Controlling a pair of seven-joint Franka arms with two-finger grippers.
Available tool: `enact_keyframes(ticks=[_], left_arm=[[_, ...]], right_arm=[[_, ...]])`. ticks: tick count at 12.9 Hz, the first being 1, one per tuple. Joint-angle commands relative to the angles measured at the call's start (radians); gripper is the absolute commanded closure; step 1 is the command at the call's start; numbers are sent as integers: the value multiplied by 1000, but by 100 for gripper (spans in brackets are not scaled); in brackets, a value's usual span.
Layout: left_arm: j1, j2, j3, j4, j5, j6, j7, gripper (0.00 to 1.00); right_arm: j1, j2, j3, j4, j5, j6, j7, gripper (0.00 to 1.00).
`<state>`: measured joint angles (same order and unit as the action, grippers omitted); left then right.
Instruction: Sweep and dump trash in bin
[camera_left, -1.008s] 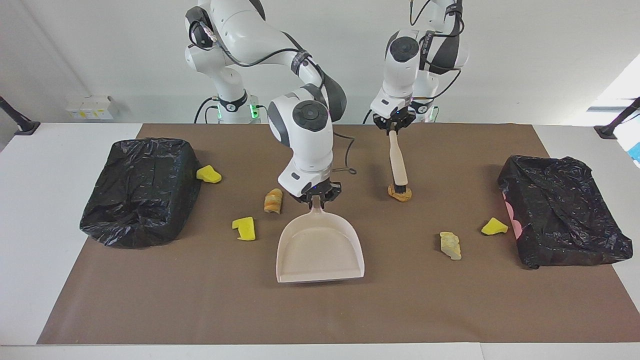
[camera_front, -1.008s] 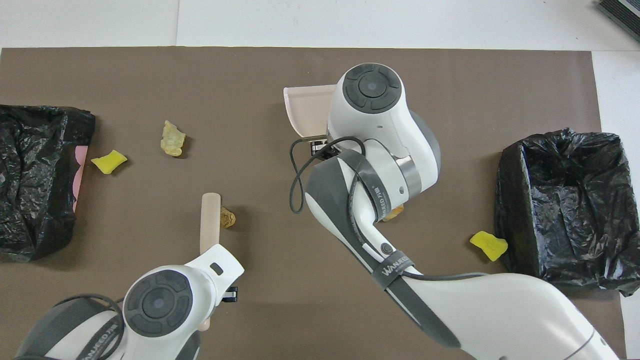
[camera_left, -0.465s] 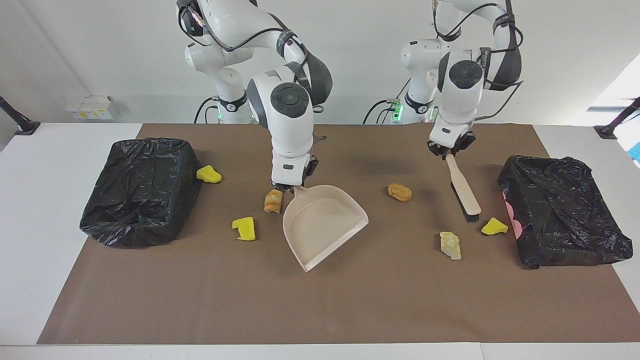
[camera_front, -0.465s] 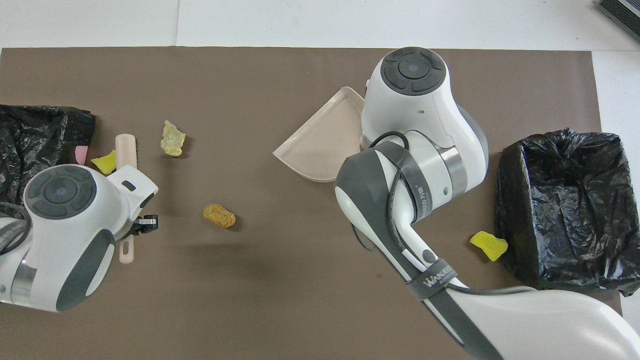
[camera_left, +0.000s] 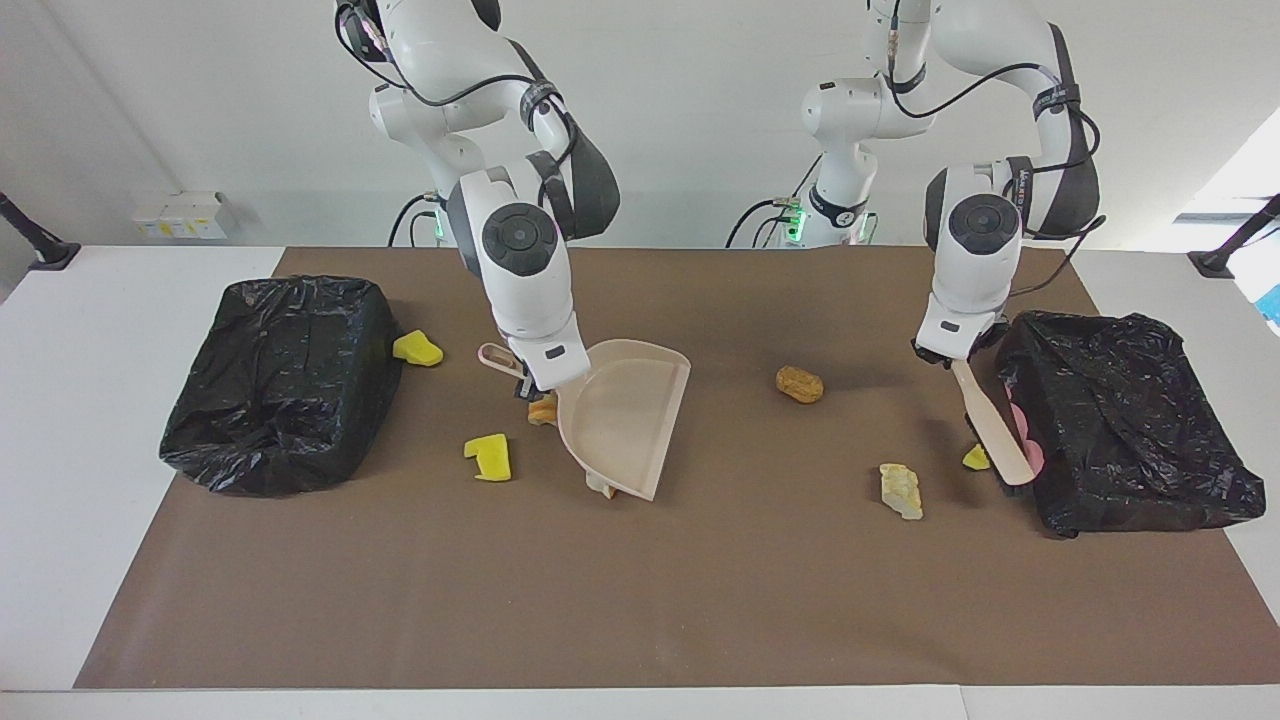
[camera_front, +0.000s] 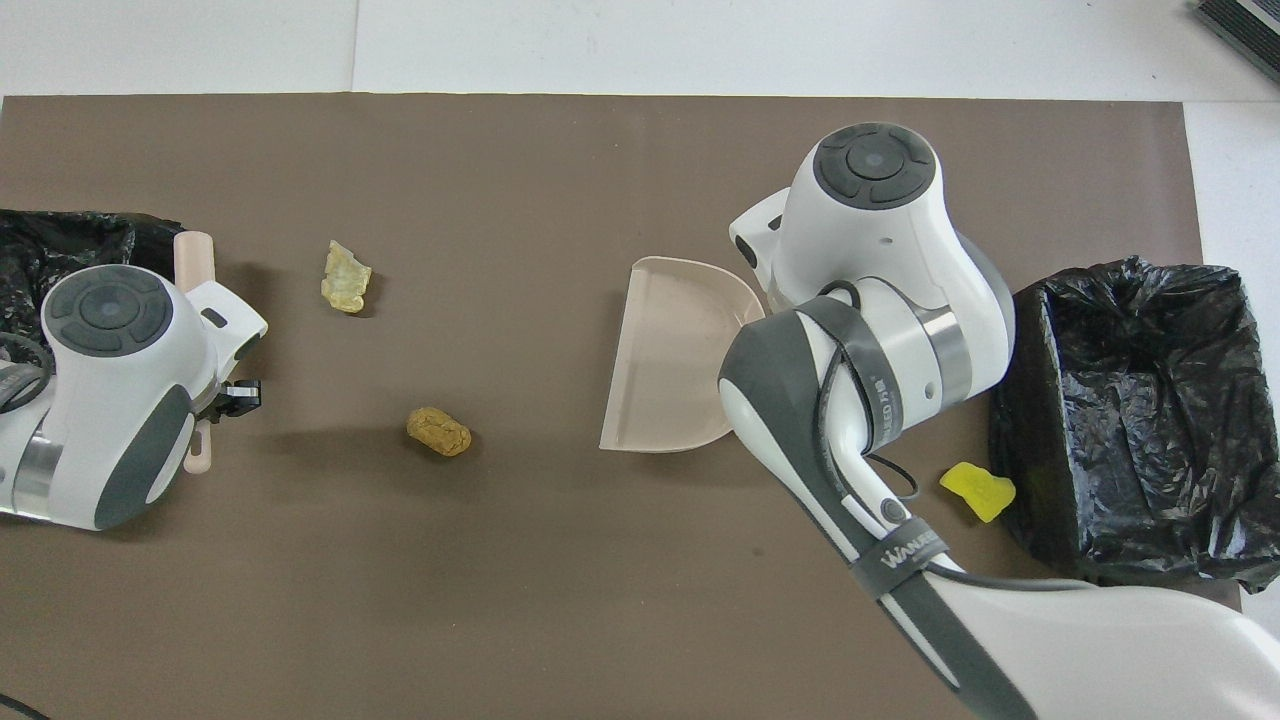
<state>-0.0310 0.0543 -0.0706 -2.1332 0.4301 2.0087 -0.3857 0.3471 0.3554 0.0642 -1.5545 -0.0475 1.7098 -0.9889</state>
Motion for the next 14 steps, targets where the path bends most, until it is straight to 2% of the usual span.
enact_keyframes(ticks=[1, 3, 4, 9, 14], left_arm=[[-6, 7, 20, 12, 50, -2, -10, 100], [-4, 6, 20, -34, 99, 25, -21, 100], [-1, 4, 20, -39, 99, 25, -21, 100], [-18, -7, 11, -70, 64, 73, -36, 100], [-121, -7, 3, -71, -33, 94, -10, 100]], right_arm=[[68, -122, 6, -186, -113, 130, -60, 100], [98, -179, 8, -312, -164, 249, 24, 100], [96, -188, 8, -331, -164, 260, 35, 100], [141, -187, 8, -340, -164, 248, 107, 100], [154, -144, 8, -340, -176, 266, 125, 100]])
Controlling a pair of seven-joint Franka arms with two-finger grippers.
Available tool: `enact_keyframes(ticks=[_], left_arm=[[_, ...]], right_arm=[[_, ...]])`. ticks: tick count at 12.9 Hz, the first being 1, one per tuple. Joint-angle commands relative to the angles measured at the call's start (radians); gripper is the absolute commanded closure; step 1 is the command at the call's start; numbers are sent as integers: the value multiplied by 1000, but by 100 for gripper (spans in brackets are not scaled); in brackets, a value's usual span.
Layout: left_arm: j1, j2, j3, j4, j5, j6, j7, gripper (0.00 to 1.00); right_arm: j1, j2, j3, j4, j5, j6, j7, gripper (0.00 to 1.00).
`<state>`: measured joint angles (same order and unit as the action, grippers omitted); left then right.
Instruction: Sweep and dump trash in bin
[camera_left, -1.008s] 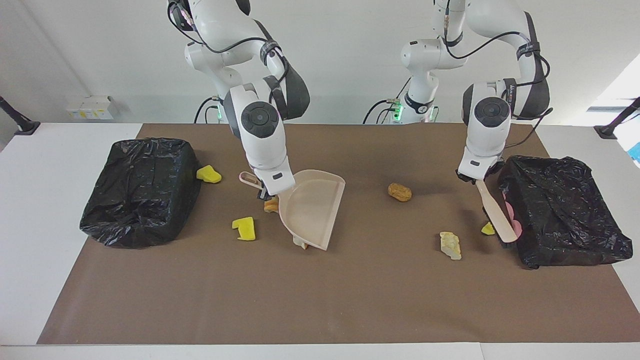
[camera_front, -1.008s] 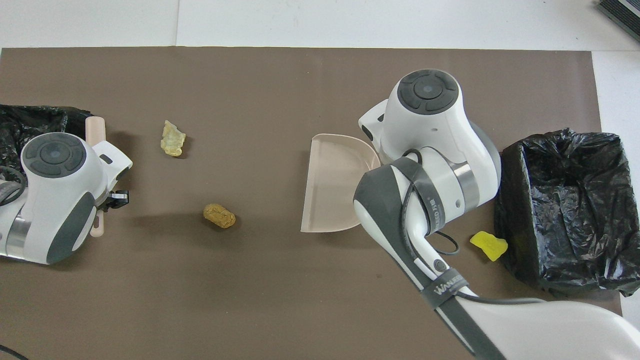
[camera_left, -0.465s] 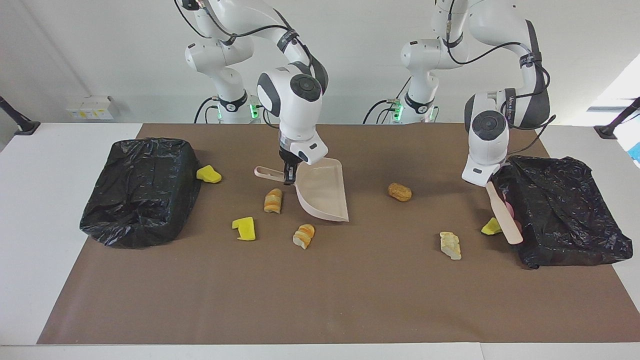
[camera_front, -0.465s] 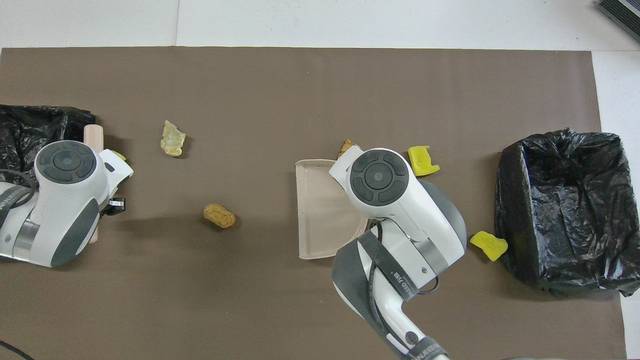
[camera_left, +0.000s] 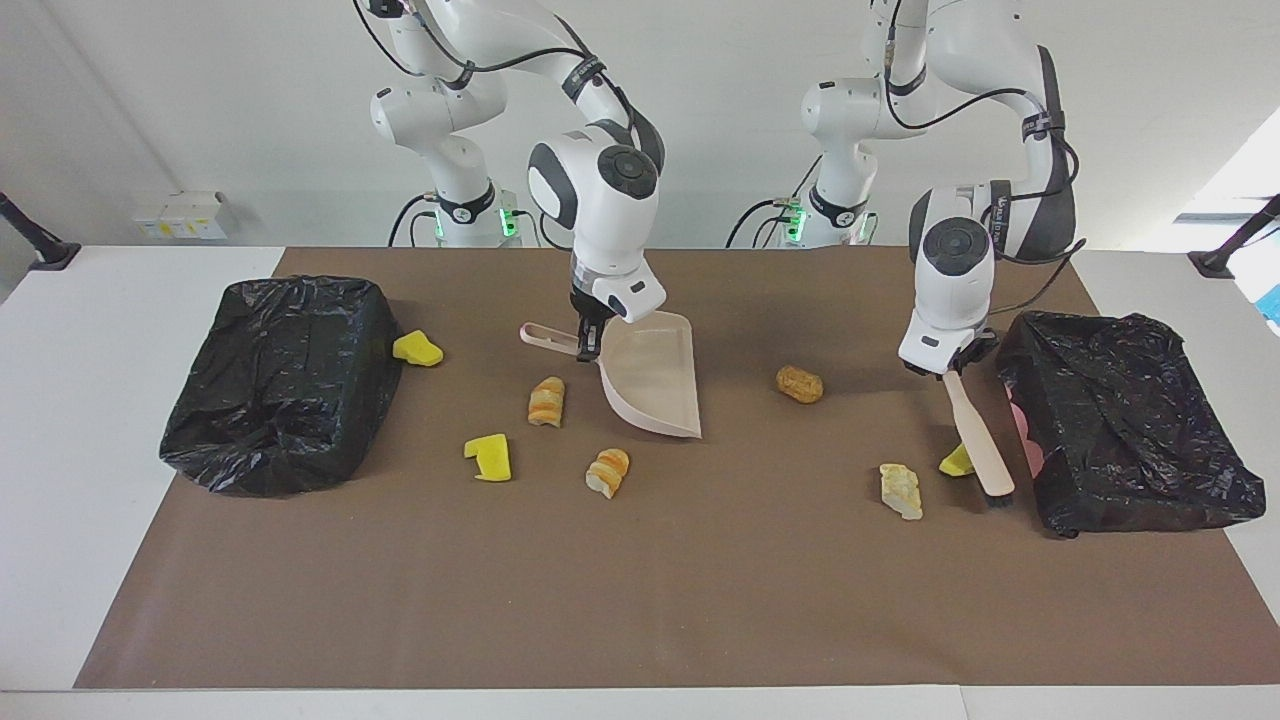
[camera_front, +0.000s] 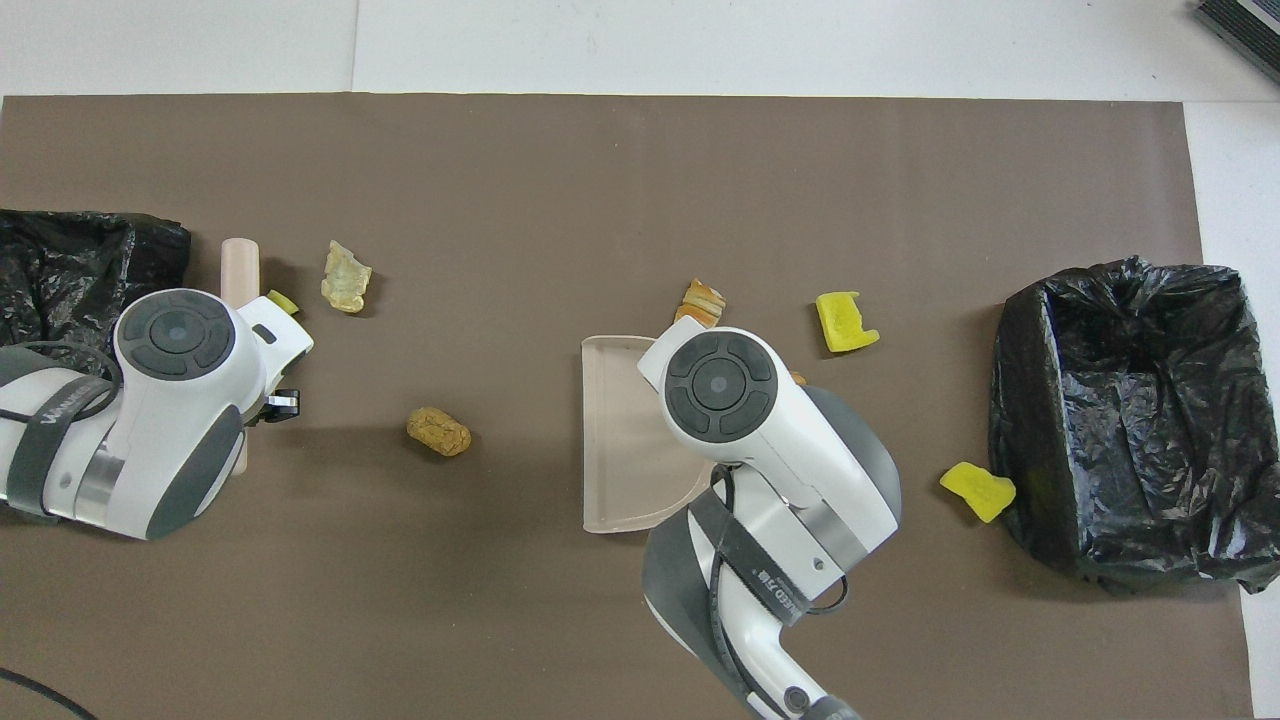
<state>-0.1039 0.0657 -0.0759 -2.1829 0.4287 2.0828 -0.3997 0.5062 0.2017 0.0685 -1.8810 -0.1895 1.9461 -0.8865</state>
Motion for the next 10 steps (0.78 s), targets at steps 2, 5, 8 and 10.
enact_keyframes(ticks=[2, 5, 8, 10], left_arm=[[-88, -21, 2, -28, -76, 20, 57, 100], [-94, -41, -91, -54, -120, 17, 99, 100], [-94, -55, -191, -69, -212, 14, 116, 100], [-94, -61, -252, -69, -281, 10, 139, 100]], right_arm=[[6, 25, 4, -15, -34, 40, 21, 100], [11, 34, 4, -15, -36, 53, 23, 100], [28, 48, 4, -27, -34, 85, 27, 100], [26, 50, 4, -27, -34, 85, 34, 100]])
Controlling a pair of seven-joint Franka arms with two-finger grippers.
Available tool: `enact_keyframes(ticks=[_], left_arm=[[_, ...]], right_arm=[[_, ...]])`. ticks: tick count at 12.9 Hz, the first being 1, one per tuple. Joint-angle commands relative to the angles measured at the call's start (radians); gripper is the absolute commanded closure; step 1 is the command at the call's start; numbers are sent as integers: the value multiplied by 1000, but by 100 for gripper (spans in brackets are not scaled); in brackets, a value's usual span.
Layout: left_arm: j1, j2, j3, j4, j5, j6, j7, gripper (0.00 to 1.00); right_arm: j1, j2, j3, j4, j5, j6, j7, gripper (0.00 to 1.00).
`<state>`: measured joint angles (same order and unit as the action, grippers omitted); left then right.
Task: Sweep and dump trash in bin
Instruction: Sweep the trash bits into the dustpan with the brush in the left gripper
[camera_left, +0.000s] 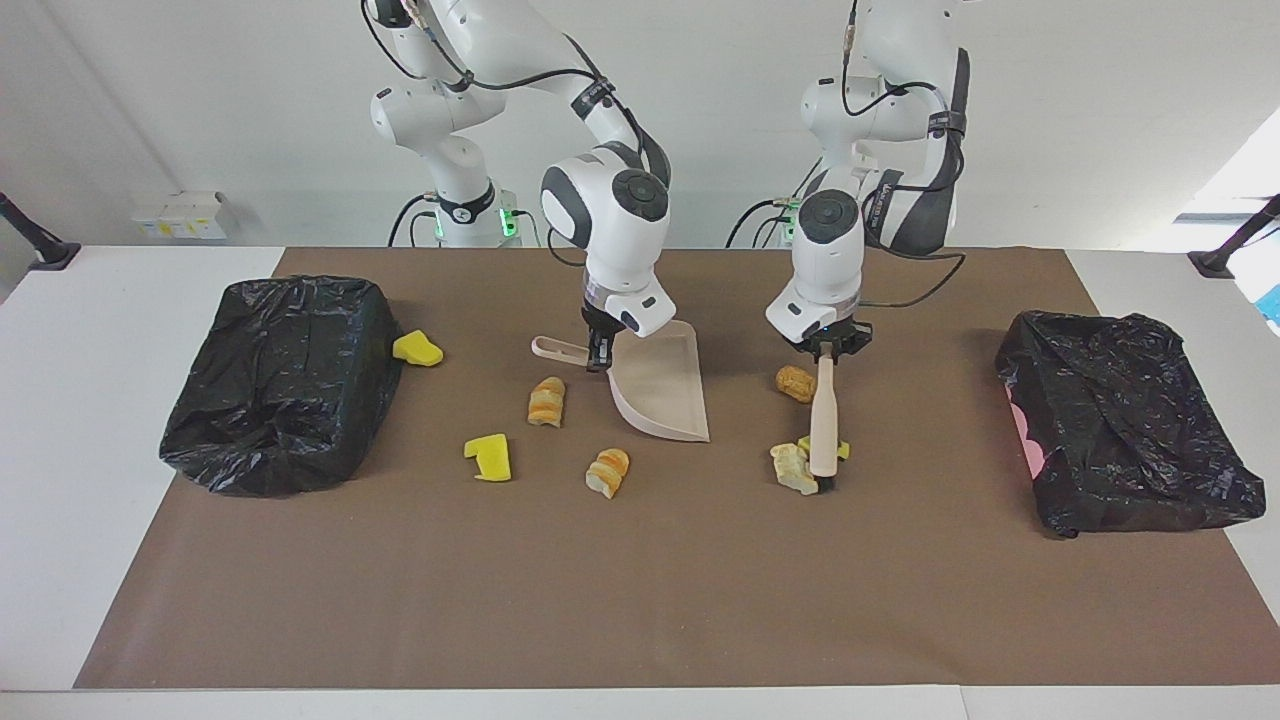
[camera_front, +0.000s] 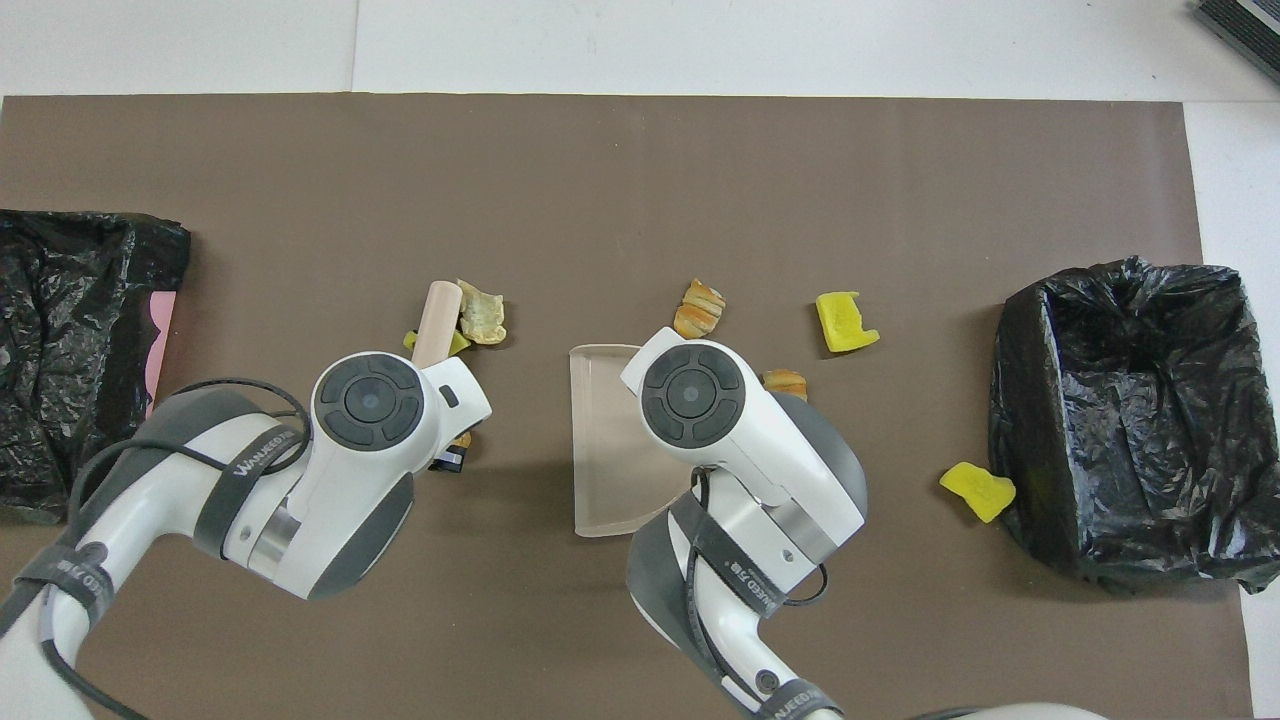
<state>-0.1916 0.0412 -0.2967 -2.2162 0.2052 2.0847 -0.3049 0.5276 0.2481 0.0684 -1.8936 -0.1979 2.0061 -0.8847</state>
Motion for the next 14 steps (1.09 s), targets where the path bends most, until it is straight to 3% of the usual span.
enact_keyframes(ticks=[1, 7, 14], left_arm=[[-6, -46, -56, -43, -82, 2, 61, 100], [-8, -110, -211, -86, -228, -45, 76, 100], [14, -225, -211, -39, -424, -133, 96, 100]], right_arm=[[5, 3, 4, -16, -26, 25, 32, 100], [5, 3, 4, -16, -26, 19, 38, 100], [-3, 3, 4, -16, -26, 19, 35, 100]])
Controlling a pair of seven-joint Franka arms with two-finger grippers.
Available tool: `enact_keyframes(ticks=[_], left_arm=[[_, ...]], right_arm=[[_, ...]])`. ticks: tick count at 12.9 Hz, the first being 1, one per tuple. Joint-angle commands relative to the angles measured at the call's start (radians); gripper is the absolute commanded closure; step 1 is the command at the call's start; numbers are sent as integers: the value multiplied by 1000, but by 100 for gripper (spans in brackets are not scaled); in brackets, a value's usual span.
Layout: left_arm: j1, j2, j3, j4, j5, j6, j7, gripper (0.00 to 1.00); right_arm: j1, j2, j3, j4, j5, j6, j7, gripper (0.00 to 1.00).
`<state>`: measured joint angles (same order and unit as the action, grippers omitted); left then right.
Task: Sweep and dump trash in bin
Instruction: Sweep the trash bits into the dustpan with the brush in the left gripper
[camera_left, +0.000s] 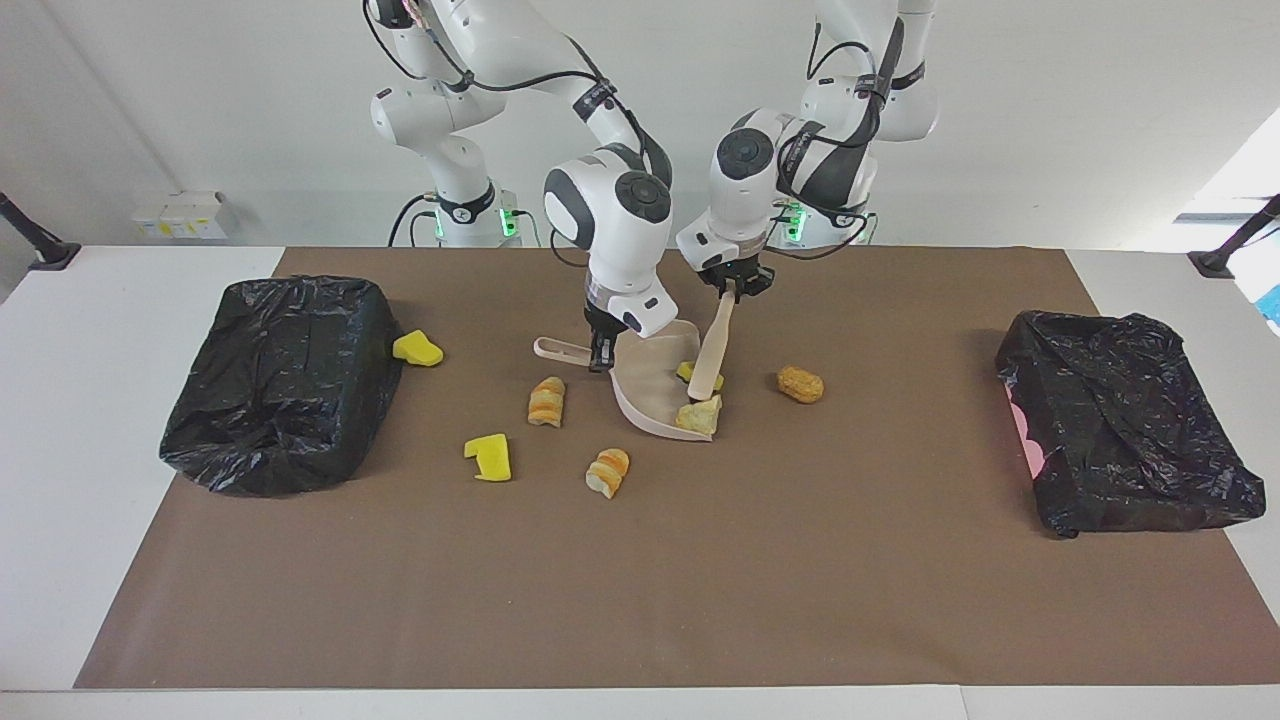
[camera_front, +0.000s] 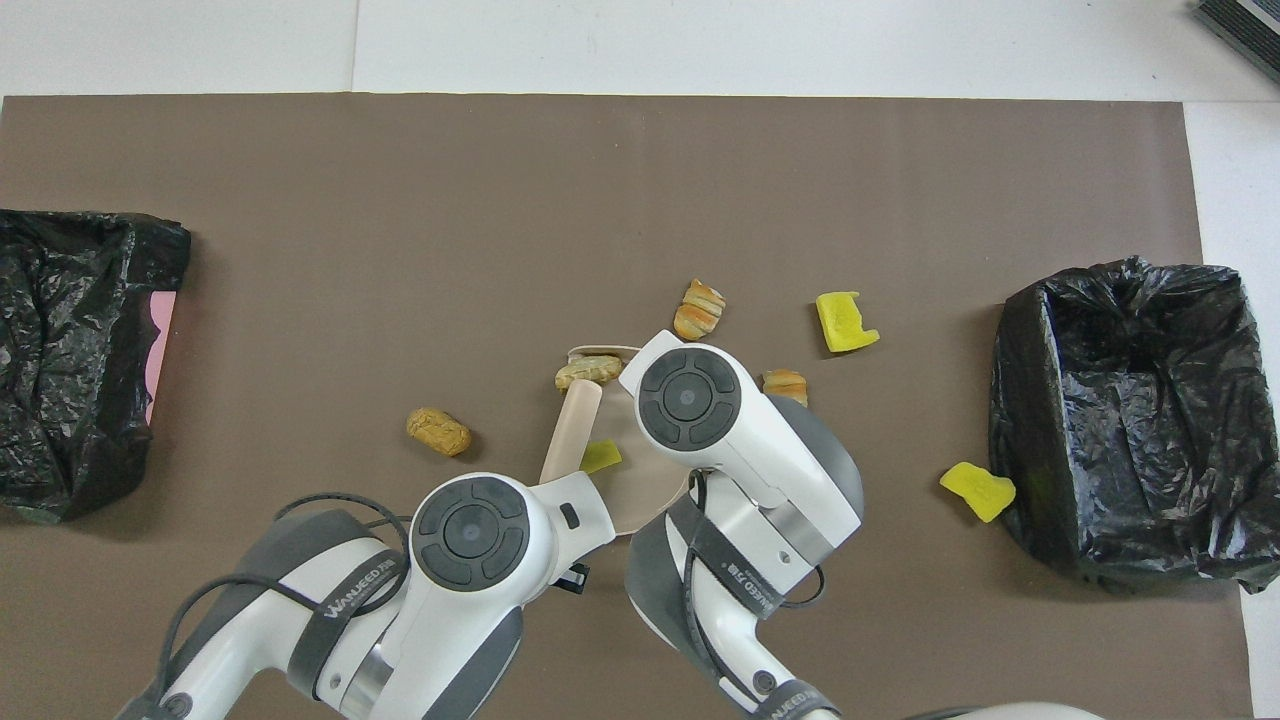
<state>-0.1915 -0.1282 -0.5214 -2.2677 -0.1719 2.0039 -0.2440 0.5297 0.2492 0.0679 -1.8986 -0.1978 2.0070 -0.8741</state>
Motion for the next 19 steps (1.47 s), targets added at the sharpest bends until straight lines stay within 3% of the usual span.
enact_keyframes(ticks=[1, 4, 8, 14, 19], left_arm=[[23, -76, 23, 11, -61, -72, 49, 100], [27, -87, 50, 8, -74, -97, 22, 100], [122, -88, 67, -22, -69, -97, -1, 97], [178, -137, 142, -163, -67, 44, 2, 95], [240, -134, 184, -171, -57, 44, -15, 97]], right_arm=[[-8, 4, 4, -11, -26, 21, 17, 100], [-16, 5, 4, -13, -11, 24, 14, 100], [-39, 5, 6, -30, 5, 32, -16, 100], [-34, 5, 6, -28, 5, 32, -10, 100], [-34, 4, 6, -28, 5, 32, -10, 100]])
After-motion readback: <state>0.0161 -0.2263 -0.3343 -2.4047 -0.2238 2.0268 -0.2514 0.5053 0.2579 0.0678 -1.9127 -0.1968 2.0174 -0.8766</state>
